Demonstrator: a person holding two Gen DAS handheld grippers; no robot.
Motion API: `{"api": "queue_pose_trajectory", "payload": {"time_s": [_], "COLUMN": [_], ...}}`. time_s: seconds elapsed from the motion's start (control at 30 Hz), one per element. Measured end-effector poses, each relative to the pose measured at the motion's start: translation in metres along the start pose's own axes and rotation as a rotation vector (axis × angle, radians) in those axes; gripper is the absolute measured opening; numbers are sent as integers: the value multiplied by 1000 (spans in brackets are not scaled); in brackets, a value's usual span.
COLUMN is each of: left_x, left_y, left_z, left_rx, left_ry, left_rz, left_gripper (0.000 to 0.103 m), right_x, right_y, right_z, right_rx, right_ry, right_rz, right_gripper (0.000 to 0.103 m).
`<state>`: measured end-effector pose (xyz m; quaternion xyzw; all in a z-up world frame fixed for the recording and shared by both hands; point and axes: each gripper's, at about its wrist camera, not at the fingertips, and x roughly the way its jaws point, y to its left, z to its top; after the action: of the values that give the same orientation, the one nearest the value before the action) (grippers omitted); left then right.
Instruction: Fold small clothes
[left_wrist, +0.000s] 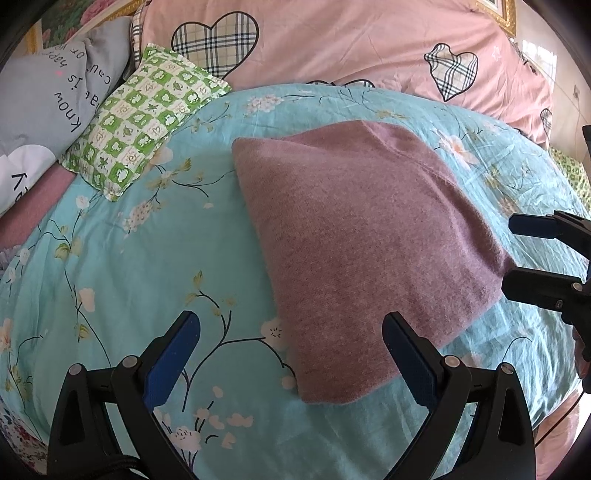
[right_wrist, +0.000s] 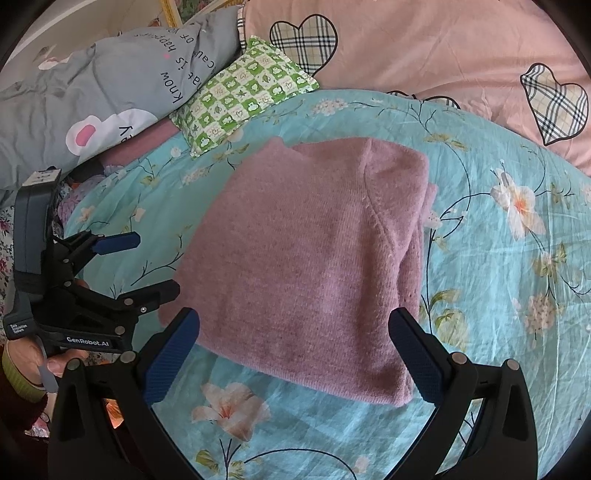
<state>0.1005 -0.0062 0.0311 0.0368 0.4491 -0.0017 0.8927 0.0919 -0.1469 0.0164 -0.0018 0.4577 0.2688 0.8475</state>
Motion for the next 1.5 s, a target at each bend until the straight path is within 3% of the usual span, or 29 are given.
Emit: {"api": "queue_pose_trajectory", "payload": {"time_s": [1.5], "left_x": [0], "left_y": [-3], "left_z": [-3], "left_rx": [-5], "left_ry": [4], "left_rz": [-3], "left_gripper": [99], "right_x": [0], "right_y": [-2], "right_z": [-3], "right_rx": [6], "right_ry": [2], "right_rz": [5], "right_gripper": [102]}}
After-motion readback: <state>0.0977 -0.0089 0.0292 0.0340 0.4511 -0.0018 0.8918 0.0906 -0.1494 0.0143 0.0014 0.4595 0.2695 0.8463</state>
